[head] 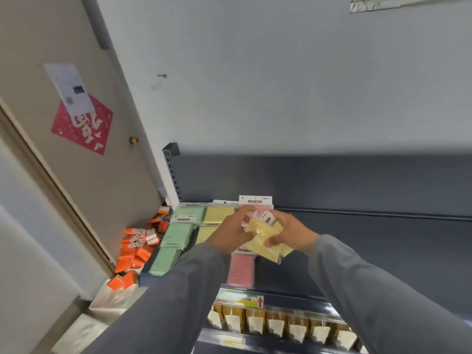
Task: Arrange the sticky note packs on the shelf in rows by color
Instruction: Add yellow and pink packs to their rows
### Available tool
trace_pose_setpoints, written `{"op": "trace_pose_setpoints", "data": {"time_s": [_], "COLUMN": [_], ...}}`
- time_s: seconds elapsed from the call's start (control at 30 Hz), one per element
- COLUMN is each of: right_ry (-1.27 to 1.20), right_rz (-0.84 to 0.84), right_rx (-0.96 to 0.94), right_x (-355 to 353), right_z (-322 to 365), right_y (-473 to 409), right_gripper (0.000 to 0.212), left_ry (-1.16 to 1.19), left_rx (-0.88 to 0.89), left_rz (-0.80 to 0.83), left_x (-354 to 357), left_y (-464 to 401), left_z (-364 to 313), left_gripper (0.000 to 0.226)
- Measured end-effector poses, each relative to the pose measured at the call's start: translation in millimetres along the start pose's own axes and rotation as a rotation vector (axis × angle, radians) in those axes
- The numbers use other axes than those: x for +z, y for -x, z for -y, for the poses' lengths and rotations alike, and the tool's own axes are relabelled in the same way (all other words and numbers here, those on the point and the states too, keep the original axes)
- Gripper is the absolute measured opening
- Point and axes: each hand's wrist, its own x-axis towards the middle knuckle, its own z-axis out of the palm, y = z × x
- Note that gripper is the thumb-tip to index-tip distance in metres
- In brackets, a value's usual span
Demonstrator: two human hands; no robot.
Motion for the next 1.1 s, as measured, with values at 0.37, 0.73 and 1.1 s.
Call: {"op": "trace_pose_setpoints", "data": {"time_s": [0.37, 0.73, 1.1], "right_ry": [-0.251, -0.18, -0.228], "right_rz": [-0.231, -0.471, -0.616], "right_rx": [0.073, 0.037, 0.079], "right_x": [54.8, 68.2, 99.8], "right_z": [5.3, 17.2, 16.2], "right_y": [-41.3, -70.7, -71.4], "right_gripper": [0.035, 0.035, 0.05], "left_ry": [0.133, -0.116, -0.639], "left_rx": [-0.03, -0.05, -0.019], "left_rz": [-0.264, -0.157, -0.134], "left_x": [-52.3, -94.5, -84.4], "left_y": [48.6, -60.4, -91.6], "left_z": [70.0, 137.0, 173.1], "left_gripper": [0.048, 0.056, 0.035]}}
